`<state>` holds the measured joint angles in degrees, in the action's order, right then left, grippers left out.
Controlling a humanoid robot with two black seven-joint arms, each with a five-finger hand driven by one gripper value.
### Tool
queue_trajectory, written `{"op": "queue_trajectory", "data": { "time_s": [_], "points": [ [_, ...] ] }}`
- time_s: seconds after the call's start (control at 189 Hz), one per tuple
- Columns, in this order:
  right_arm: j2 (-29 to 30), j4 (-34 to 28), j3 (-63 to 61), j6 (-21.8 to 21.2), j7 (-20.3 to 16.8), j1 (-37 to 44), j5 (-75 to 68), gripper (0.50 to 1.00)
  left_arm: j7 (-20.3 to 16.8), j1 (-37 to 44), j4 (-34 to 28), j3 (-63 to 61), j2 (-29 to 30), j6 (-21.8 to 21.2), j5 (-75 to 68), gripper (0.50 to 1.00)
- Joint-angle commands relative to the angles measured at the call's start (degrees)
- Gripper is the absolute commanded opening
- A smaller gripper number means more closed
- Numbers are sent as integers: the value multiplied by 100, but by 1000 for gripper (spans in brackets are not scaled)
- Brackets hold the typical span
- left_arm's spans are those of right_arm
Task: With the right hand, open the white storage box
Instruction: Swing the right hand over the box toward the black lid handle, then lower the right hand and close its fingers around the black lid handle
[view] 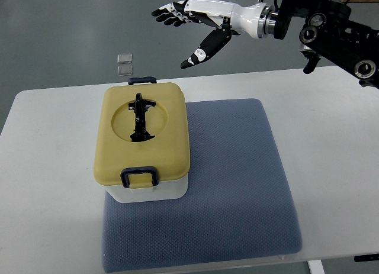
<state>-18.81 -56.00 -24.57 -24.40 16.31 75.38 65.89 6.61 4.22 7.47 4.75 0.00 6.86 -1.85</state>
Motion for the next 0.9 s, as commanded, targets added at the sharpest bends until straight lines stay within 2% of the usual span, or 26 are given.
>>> {"op": "queue_trajectory", "data": {
  "time_s": [0.0, 0.122, 0.206, 0.444, 0.677, 0.894],
  "points": [
    [-18, -236, 603, -12, 303, 565, 390, 936, -2, 0, 0, 0, 0, 0, 1, 1000],
    [-26, -508, 1341, 31, 716, 1145, 838, 936, -2, 0, 0, 0, 0, 0, 1, 1000],
    [44, -658, 1561, 49, 865, 1339, 1172, 936, 6, 0, 0, 0, 0, 0, 1, 1000],
    [466, -764, 2088, 67, 901, 1787, 1444, 936, -2, 0, 0, 0, 0, 0, 1, 1000],
    [483, -763, 2431, 374, 909, 1884, 1875, 934, 6, 0, 0, 0, 0, 0, 1, 1000],
    [501, -764, 2528, 392, 918, 1910, 1902, 934, -2, 0, 0, 0, 0, 0, 1, 1000]
  ]
}}
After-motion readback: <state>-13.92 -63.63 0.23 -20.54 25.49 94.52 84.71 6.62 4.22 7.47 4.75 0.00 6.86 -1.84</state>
